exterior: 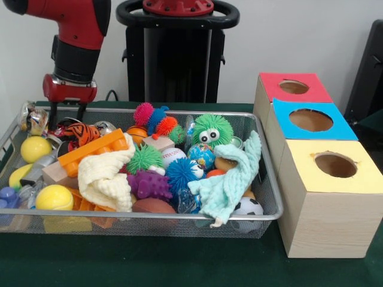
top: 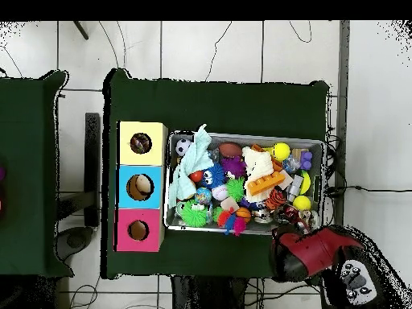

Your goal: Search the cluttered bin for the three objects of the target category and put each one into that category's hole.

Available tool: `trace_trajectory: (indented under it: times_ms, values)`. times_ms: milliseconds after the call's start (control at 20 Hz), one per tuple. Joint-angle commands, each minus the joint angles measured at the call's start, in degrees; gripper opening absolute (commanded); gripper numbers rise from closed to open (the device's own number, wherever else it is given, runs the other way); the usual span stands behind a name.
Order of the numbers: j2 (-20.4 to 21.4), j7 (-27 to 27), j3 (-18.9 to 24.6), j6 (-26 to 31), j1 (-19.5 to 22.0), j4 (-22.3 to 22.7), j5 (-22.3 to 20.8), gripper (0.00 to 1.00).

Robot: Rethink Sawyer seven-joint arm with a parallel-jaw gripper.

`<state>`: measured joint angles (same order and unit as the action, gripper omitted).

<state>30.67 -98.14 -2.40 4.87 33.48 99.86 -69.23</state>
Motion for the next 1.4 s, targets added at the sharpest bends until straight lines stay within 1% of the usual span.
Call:
trace_trajectory:
  times_ms: [50,150,500,850,1000,1150,1250,1400]
  values:
    - [-2.7,-6.7,-3.0,-4.5,-2.6,-7.9,-1.5,1.00]
    - [-3.2,-6.9,-4.3,-4.8,-3.5,-8.5,-1.1,1.00]
    - [-5.1,-6.2,-6.7,-3.5,-4.8,-10.3,-0.8,1.00]
    - [-5.1,-4.4,-7.1,-1.2,-5.2,-10.4,-0.3,1.00]
    - [-4.9,-2.4,-5.9,0.9,-4.1,-9.9,0.1,1.00]
    - [-5.0,-1.4,-5.6,2.1,-4.0,-9.8,0.2,1.00]
    - [-5.4,-2.0,-6.7,2.3,-5.0,-10.3,-0.3,1.00]
    - [-6.1,-4.5,-10.1,1.6,-7.9,-11.5,-1.6,1.00]
